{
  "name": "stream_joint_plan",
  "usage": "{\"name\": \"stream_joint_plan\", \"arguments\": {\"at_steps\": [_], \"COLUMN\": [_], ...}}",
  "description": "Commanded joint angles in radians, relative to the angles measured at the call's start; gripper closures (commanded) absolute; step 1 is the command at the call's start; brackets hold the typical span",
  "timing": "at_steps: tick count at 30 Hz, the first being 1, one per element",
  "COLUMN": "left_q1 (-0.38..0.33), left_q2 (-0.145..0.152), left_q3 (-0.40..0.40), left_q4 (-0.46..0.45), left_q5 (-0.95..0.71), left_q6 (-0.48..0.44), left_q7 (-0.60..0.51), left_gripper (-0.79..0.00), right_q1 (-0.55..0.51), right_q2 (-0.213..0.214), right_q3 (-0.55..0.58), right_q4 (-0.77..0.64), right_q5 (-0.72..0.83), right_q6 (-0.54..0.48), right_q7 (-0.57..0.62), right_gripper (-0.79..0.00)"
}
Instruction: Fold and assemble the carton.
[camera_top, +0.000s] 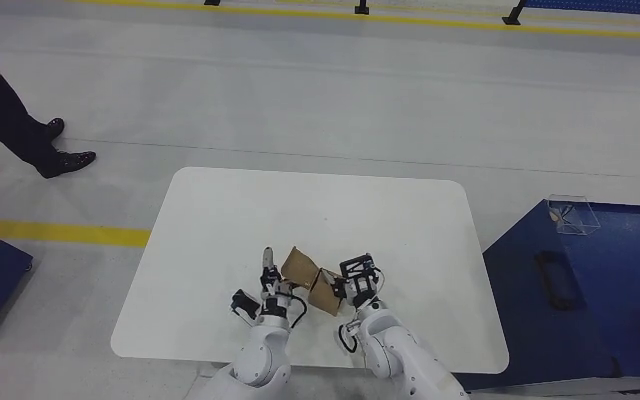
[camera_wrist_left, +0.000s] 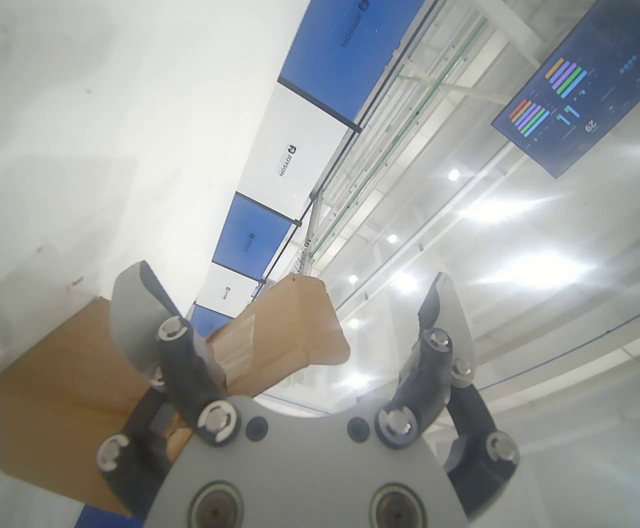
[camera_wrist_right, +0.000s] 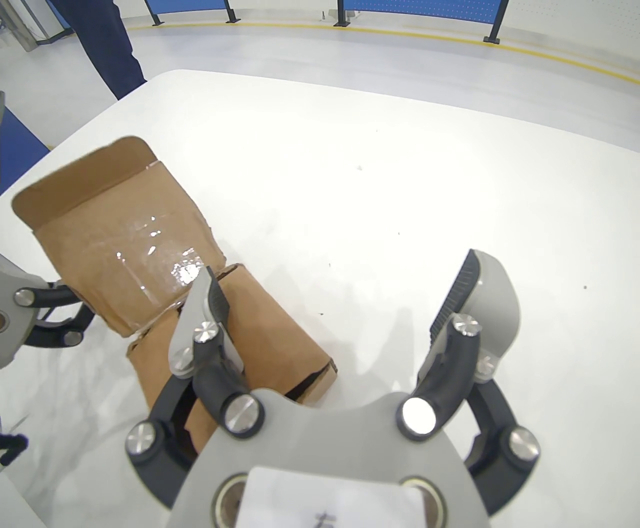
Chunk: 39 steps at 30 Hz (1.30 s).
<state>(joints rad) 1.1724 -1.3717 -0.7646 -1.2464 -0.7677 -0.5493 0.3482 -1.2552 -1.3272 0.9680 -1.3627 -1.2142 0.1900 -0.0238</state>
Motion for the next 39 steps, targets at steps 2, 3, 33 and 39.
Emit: {"name": "stream_joint_plan", "arguments": {"at_steps": [2,3,33,39], "left_q1": [0.021,0.029,0.124,0.171], "left_q2": [0.000,0.000,-0.041,-0.029], "left_q3": [-0.014,-0.017,-0.083,-0.134], "left_q4": [-0.035,-0.047,-0.215,-0.316], "left_q5": [0.043,0.059,0.358,0.421], "left_q6": [-0.005,-0.004,0.262,0.400], "left_q7": [-0.021,-0.025,0.032,0.011], "left_gripper": [-0.785,-0.785,-0.785,-0.785], "right_q1": [-0.008,-0.011,-0.143,-0.139], "right_q2": [0.002,0.003,0.069,0.065], "right_q3": [0.017,0.026,0.334,0.295], "right_q4": [-0.016,-0.023,-0.183,-0.178], "right_q5": [-0.002,-0.003,-0.042,-0.062], "right_q6": [-0.010,-0.011,-0.240,-0.254], "right_q7": [0.001,0.000,0.354,0.389], "right_gripper": [-0.785,-0.785,-0.785,-0.785]}}
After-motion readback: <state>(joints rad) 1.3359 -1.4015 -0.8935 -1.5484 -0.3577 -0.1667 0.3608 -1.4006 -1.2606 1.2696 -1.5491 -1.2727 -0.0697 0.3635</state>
